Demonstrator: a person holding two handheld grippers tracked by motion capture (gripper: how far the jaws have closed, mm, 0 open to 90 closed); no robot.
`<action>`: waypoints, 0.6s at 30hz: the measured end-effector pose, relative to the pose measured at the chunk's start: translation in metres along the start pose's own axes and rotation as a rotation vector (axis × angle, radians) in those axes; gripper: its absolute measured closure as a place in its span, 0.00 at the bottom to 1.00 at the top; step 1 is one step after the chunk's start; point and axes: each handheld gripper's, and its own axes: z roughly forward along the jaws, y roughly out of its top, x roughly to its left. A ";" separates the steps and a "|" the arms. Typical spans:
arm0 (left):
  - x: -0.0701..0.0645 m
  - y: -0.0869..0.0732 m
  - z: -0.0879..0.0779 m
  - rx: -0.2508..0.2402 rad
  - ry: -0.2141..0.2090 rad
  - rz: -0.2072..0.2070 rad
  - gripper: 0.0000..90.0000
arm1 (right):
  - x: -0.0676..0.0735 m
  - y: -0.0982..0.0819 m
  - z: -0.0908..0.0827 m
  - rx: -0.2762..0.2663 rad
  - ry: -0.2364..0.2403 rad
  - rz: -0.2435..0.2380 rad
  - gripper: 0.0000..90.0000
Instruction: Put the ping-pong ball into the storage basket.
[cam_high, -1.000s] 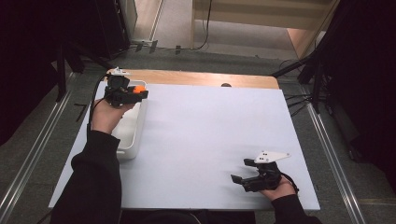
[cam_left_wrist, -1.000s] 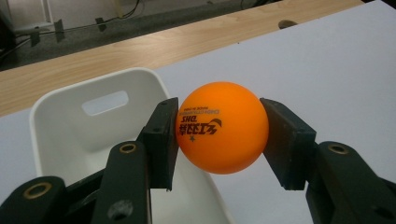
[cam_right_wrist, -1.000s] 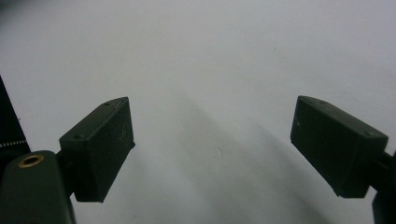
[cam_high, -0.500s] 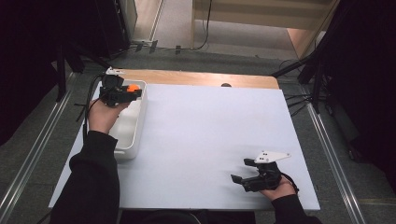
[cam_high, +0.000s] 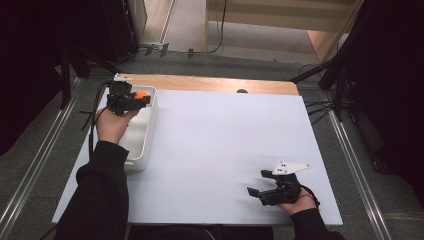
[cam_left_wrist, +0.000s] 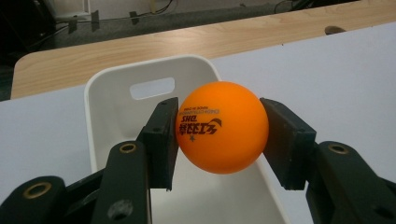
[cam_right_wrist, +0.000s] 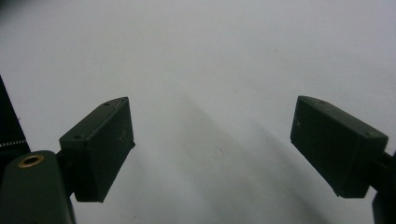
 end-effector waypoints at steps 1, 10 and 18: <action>0.000 -0.001 0.001 -0.002 0.001 -0.001 0.56 | 0.000 0.000 0.000 0.000 -0.001 -0.001 0.13; 0.008 -0.006 0.008 0.016 0.040 -0.035 0.56 | 0.000 0.000 0.000 0.001 -0.002 -0.002 0.13; 0.013 -0.011 0.015 0.043 0.060 -0.042 0.56 | 0.000 0.000 0.000 0.002 -0.004 -0.003 0.13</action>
